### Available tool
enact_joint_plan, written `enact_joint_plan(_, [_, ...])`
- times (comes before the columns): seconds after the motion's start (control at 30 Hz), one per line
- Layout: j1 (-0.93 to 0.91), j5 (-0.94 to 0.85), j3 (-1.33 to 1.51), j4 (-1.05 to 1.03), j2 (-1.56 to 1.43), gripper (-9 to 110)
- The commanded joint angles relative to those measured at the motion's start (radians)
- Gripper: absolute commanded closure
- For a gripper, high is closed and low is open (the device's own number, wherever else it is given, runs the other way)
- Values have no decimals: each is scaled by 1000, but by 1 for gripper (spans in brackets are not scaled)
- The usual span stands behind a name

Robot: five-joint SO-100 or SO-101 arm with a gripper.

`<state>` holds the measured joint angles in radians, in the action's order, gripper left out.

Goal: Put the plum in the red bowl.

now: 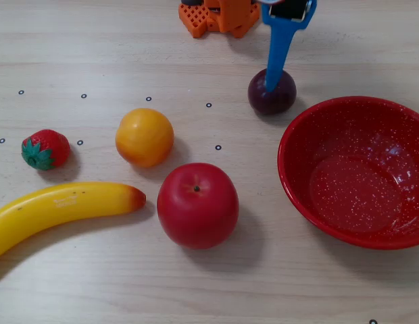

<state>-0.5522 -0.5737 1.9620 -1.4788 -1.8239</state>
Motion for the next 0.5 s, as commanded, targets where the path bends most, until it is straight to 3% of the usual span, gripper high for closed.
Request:
enact_joint_plan(0.0, [35,26,-91,20,-2,55])
enact_joint_plan(0.47, [21,14,-236,-67,213,52])
